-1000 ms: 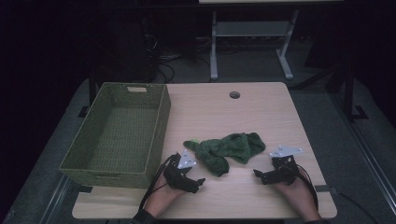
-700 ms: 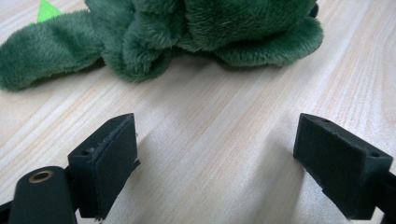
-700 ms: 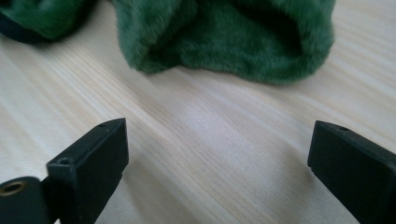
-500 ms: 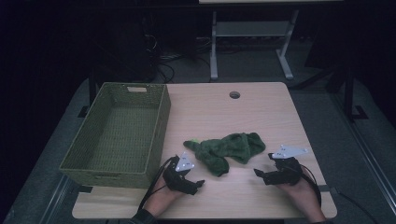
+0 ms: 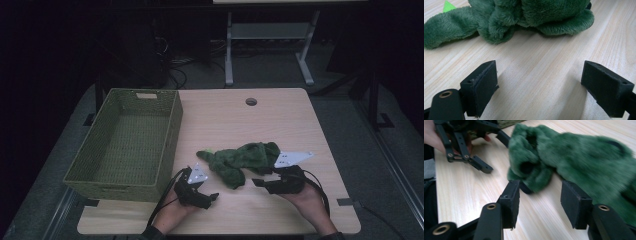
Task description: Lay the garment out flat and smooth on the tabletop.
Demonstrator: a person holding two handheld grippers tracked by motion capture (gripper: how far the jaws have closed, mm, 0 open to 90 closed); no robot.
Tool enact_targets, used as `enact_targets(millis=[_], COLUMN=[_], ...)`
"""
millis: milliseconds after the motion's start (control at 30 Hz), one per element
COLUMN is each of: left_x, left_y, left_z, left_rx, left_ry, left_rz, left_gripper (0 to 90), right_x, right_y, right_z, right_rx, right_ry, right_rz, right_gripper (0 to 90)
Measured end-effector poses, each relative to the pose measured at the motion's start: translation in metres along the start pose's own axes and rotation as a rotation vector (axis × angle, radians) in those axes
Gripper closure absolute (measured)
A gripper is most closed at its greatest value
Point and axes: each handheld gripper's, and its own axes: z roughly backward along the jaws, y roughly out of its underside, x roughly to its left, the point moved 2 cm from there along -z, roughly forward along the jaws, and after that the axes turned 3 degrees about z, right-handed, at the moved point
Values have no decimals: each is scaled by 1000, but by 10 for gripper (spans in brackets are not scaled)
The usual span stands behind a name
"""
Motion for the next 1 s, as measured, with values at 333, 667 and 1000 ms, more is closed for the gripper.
enact_targets(millis=[333,667,1000], left_x=[0,0,0], left_y=[0,0,0], left_z=[0,0,0], left_rx=[0,3,0], left_ry=[1,1,0], left_rz=[0,-4,-5], left_gripper=[129,128,128], right_x=[11,11,3], right_y=[-11,-19,-50], right_z=[-30,-46,-39], right_rx=[25,59,4], right_ry=[-81,-118,-113], right_rz=[24,26,33], right_gripper=[630,853,855])
